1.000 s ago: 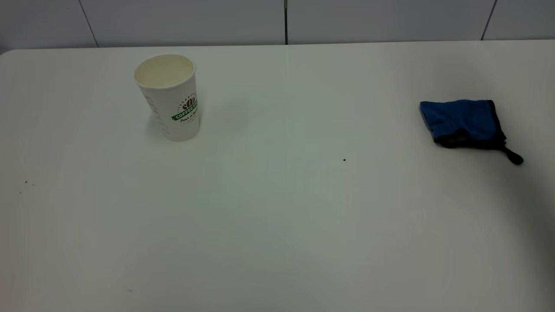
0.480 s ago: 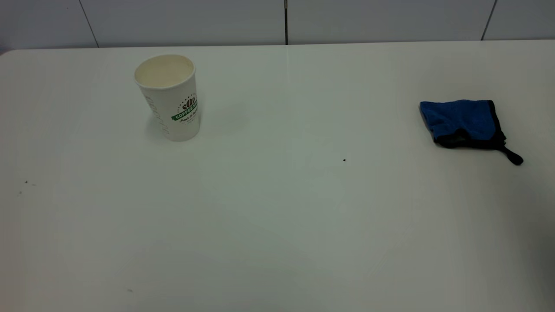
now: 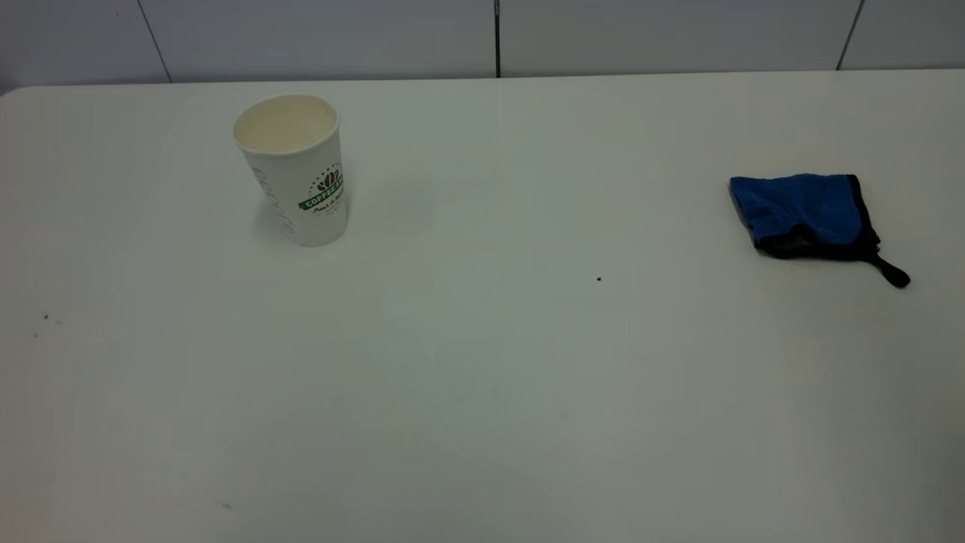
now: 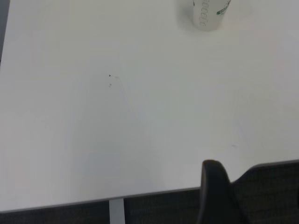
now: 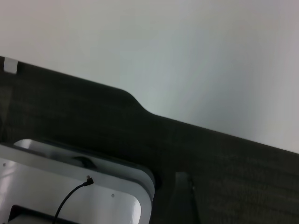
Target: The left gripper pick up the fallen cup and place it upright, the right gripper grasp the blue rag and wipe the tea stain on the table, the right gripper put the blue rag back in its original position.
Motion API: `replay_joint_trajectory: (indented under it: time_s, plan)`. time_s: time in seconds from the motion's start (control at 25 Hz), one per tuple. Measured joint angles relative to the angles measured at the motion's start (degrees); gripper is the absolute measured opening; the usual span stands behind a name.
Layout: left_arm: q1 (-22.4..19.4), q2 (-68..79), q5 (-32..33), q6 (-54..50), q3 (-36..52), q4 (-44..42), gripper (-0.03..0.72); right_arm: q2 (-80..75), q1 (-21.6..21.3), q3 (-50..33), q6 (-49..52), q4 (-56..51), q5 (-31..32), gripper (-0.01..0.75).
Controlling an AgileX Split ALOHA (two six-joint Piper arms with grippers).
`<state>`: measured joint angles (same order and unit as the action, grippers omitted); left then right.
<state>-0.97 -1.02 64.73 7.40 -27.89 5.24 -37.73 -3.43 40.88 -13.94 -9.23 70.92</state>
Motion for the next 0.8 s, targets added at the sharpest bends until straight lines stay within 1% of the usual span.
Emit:
replay_joint_trajectory:
  time_s: [0.32, 0.52, 0.68, 0.8]
  plan:
    - [0.0, 0.0, 0.0, 0.0, 0.0, 0.0, 0.447, 15.8, 1.1, -7.8, 5.1, 2.3, -0.1, 0.698]
    - [0.0, 0.0, 0.0, 0.0, 0.0, 0.0, 0.447, 22.8, 1.1, -11.9, 5.4, 2.6, -3.3, 0.694]
    - [0.0, 0.0, 0.0, 0.0, 0.0, 0.0, 0.447, 28.8, 1.1, -12.4, 5.6, 3.0, -6.0, 0.692]
    - [0.0, 0.0, 0.0, 0.0, 0.0, 0.0, 0.447, 32.0, 1.1, -13.1, 7.3, 3.6, -6.4, 0.690]
